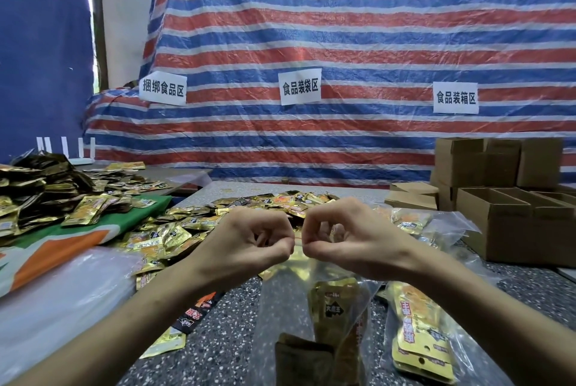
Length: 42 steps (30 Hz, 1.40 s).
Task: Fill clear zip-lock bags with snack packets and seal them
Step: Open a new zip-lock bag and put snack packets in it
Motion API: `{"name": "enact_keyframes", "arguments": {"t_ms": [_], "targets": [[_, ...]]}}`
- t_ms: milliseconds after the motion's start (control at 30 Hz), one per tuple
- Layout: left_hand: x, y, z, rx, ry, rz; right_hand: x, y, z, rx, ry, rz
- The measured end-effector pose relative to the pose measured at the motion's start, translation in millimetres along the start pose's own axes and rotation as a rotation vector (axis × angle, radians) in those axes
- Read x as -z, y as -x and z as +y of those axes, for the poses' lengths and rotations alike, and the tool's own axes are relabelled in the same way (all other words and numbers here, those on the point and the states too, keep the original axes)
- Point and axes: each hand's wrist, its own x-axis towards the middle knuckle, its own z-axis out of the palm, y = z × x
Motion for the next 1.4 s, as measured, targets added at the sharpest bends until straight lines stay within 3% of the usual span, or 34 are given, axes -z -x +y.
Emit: {"name": "enact_keyframes", "arguments": {"t_ms": [200, 400, 567, 767, 867, 1067, 1233, 1400], "targets": [[0.2, -0.8, 4.8, -0.012, -0.001, -0.113, 2.1, 0.9, 0.8, -0.003, -0.005, -0.008], [5.1, 6.9, -4.8, 0.022, -0.009, -0.028, 13.6, 17.2, 16.4, -0.091, -0.072, -0.024], [9.1, 11.5, -12.4, 0.078, 0.091, -0.02, 24.9, 31.7, 31.7, -0.122, -0.107, 0.058], [7.6, 12.8, -18.7, 0.175, 0.2, 0.001, 30.3, 45.4, 45.6, -0.134, 0.018, 0.0], [12.0, 15.8, -23.2, 0.218, 0.231, 0.042, 36.0, 54.4, 54.4, -0.194, -0.063, 0.033], [15.7, 15.9, -24.3, 0.233, 0.109, 0.025, 29.6, 60.4, 53.8, -0.172, -0.063, 0.1], [15.3, 3.7, -12.9, 0.286, -0.133, -0.072, 22.1, 58.3, 41.9, -0.101, -0.153, 0.177], [-9.9, -24.3, 19.3, 0.109, -0.313, -0.177, 12.9, 51.9, 31.3, -0.042, -0.149, 0.234]]}}
